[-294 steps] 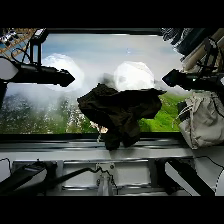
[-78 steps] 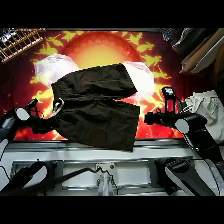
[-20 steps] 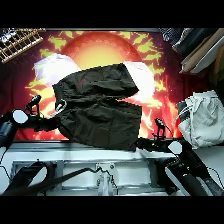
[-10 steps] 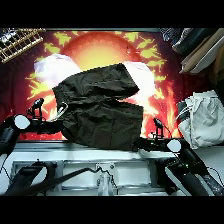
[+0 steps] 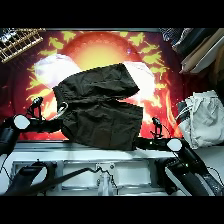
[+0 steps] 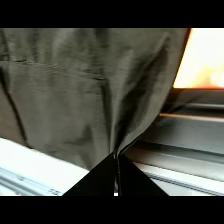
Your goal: Fold the clothes and pants, and hang the long-sleeved shirts on hangers.
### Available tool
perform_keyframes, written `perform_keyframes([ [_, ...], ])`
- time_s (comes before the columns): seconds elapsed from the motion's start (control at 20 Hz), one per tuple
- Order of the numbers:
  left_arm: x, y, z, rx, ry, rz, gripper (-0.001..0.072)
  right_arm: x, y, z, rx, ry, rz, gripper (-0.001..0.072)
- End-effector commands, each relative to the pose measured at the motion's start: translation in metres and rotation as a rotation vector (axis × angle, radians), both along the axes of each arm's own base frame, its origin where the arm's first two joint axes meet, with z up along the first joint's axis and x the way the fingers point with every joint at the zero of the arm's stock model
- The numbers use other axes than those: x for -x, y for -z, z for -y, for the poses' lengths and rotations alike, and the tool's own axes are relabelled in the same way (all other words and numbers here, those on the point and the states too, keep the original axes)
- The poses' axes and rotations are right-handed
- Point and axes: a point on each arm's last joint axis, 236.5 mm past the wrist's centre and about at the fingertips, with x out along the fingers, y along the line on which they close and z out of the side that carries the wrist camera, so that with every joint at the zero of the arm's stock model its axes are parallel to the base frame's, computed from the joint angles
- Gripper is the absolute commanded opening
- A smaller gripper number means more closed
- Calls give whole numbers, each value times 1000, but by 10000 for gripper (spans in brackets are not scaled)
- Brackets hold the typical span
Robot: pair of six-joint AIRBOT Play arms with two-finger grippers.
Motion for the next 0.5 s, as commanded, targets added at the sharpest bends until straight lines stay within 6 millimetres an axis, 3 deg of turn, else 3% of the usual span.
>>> perform_keyframes([
  [0.0,-17,-19,0,-7,17,76,6,-23,-29,-8,-27,-19,98,10],
  [0.1,-41,-54,-5,-35,37,185,6,-55,-71,-14,-44,-21,224,10],
  [0.2,-69,-101,-14,-88,47,310,6,-94,-126,-15,-50,3,403,9],
  [0.35,-104,-199,-18,-141,89,555,5,-147,-228,-4,-31,77,715,9],
  [0.45,-112,-271,-14,-163,126,718,5,-166,-305,4,-39,127,916,9],
])
